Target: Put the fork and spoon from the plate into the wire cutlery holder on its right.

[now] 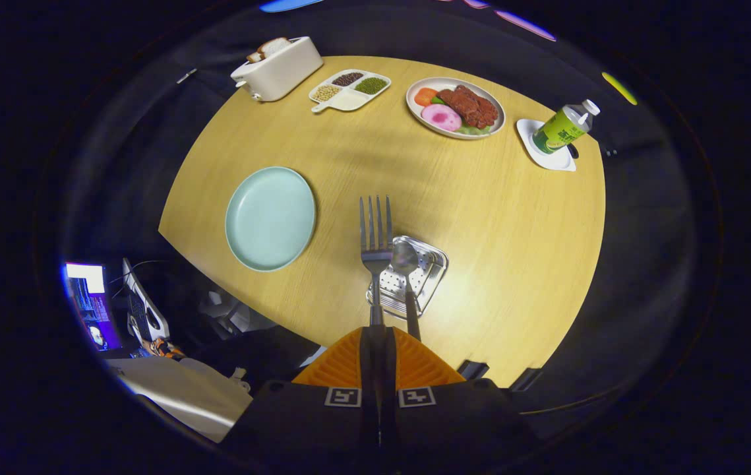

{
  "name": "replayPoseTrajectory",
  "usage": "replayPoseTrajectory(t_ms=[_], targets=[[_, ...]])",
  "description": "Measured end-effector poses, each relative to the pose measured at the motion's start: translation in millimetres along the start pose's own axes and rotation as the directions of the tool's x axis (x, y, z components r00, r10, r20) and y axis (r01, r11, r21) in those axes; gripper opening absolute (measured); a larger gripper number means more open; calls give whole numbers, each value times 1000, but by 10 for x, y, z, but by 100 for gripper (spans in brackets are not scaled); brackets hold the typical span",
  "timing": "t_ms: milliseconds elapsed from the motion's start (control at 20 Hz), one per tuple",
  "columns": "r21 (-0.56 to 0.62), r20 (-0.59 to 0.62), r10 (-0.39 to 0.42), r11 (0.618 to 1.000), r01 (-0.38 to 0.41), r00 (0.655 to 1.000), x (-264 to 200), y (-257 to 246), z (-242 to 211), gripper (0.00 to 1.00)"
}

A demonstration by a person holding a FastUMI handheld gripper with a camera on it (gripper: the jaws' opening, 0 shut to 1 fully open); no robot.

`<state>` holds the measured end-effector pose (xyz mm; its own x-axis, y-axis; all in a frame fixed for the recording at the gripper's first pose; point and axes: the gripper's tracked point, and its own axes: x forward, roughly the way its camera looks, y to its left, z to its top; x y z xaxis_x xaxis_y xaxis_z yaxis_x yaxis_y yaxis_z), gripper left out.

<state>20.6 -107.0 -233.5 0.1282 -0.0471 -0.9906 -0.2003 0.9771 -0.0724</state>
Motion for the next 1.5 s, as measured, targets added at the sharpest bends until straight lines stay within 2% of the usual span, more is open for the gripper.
replayPoseTrajectory(t_ms=[250,450,650,750,950,1250,1300,1350,1500], targets=[[-5,-199,22,1000,-24,980,153,-133,-270,6],[1,-336,52,999,-54,941,358,-74,-396,6],[12,-369,26,1000,-23,929,483,-193,-297,6],[43,-394,41,999,-27,918,490,-187,-268,6],[64,-393,40,998,-16,918,534,-189,-181,6],[42,-372,20,999,-5,928,506,-235,-88,17],[39,-354,17,999,-3,935,487,-244,-47,31],[44,-331,27,999,-13,943,470,-223,-1,38],[59,-213,54,997,-43,975,319,-179,155,89]])
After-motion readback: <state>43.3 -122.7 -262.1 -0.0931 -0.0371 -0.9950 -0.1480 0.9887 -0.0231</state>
